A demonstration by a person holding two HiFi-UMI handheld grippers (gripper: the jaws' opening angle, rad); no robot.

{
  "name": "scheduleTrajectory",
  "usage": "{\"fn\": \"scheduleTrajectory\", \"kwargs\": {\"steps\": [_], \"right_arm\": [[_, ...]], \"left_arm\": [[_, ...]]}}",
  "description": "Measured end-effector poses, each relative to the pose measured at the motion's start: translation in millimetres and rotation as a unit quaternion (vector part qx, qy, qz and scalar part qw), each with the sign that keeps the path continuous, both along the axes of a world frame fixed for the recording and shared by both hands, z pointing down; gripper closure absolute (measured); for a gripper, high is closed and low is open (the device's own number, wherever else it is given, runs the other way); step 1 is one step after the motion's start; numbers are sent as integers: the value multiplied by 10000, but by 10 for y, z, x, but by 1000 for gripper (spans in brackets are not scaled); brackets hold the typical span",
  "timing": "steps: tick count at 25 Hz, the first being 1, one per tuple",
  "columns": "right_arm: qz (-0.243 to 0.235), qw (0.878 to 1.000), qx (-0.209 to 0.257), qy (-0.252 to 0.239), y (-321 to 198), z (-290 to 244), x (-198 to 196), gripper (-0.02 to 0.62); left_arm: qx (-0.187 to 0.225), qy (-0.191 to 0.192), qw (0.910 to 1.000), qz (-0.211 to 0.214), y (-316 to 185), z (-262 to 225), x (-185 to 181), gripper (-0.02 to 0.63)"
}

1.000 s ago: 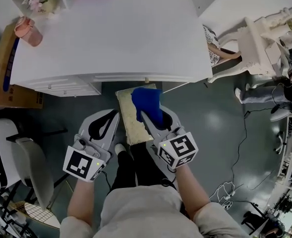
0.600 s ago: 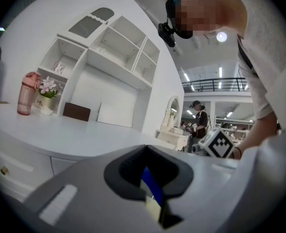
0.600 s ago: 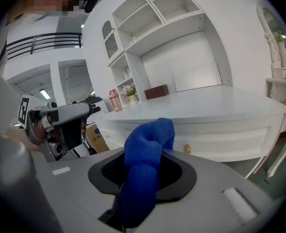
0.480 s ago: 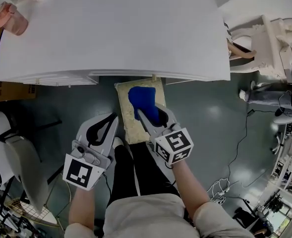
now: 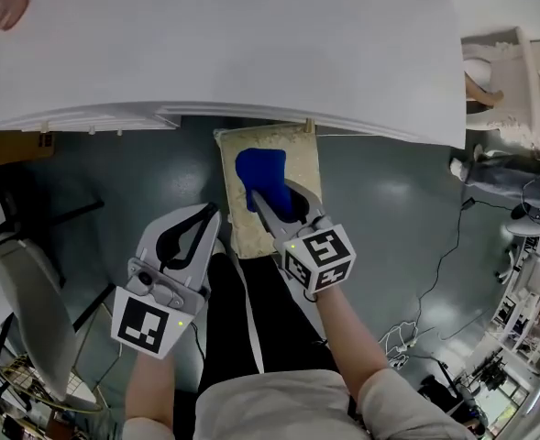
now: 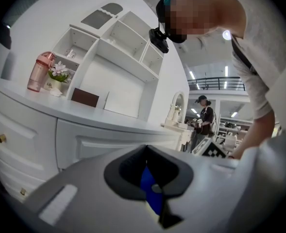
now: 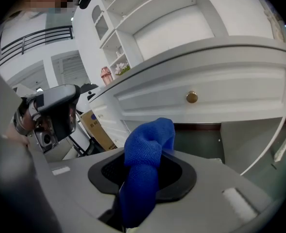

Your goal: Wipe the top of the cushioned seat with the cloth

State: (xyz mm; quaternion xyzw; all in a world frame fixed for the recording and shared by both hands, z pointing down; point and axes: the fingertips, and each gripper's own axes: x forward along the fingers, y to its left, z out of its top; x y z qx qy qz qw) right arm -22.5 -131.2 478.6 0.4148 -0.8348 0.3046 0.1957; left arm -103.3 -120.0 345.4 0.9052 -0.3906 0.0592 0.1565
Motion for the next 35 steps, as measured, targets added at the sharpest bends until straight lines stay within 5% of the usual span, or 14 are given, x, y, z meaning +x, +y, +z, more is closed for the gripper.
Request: {"fn": "scheduleTrajectory", "kwargs": {"steps": [19, 35], "right_arm": [[-95, 9965, -825, 59, -183, 1332, -260, 454], [-181, 9946, -796, 645, -365, 1656, -247, 380]], "left_arm": [[-145, -53, 9999, -24, 73, 557, -135, 606], [-171, -65, 9998, -113, 61, 675, -274, 606]]}}
